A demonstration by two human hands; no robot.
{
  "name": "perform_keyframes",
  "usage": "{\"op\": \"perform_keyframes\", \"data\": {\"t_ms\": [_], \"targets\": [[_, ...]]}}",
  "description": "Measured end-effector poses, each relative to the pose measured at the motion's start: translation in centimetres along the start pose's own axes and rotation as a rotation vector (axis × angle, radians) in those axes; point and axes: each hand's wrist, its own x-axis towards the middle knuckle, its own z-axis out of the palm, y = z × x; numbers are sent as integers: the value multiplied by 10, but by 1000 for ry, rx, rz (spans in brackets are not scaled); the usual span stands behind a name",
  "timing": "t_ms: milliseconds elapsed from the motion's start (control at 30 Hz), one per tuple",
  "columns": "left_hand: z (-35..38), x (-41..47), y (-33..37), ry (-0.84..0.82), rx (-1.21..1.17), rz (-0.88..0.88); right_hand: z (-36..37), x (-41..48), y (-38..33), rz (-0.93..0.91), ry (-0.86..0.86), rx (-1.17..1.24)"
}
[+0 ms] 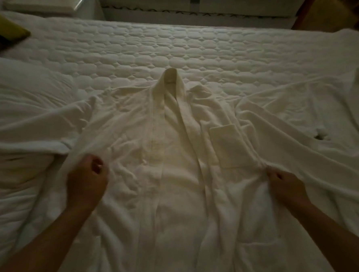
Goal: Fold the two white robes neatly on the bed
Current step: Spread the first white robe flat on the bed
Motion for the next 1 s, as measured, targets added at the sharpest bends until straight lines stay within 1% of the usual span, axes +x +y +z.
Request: {"op": "perform_keyframes", "data": {"t_ms": [33,100,167,200,233,300,400,433,467,500,533,600,633,667,700,767,800,833,867,900,1000], "targets": [[18,-5,34,-161,-125,2,3,-2,1,-6,-9,3],[60,-10,92,-471,-307,-65,9,-5,4,4,-30,15],[102,-15,139,-669,-359,-145,12,-7,7,20,-27,59],[116,-20,159,-713,-352,-177,13,-8,8,12,-19,79],[127,-25,175,-718,-344,-198,14,-9,10,-6,-10,95],[141,-28,190,-607,-389,-264,18,-10,14,-25,0,109],[139,-14,189,-370,-643,-447,19,-11,20,-23,-6,147],[134,-8,186,-325,-703,-493,19,-11,22,-24,-5,167],[129,-4,184,-318,-705,-509,20,-12,24,-33,0,178],[126,-4,184,-366,-661,-507,21,-13,26,-41,13,187],[125,-6,186,-453,-623,-495,22,-13,27,-50,28,193],[125,-16,194,-665,-660,-540,24,-13,24,-48,44,192],[127,-21,198,-722,-704,-544,26,-12,23,-43,51,190],[131,-26,200,-710,-725,-515,27,-11,23,-43,54,184],[133,-28,199,-646,-684,-443,28,-11,24,-49,58,178],[127,-20,188,-404,-532,-292,27,-12,21,-75,51,162],[121,-9,179,-279,-467,-256,27,-13,20,-86,48,143],[115,6,166,-186,-426,-260,28,-13,20,-99,50,112],[110,21,152,-153,-389,-288,31,-14,22,-118,58,79],[105,34,137,-185,-358,-323,35,-15,25,-144,74,57],[103,41,114,-414,-385,-345,40,-16,26,-170,92,30]]}}
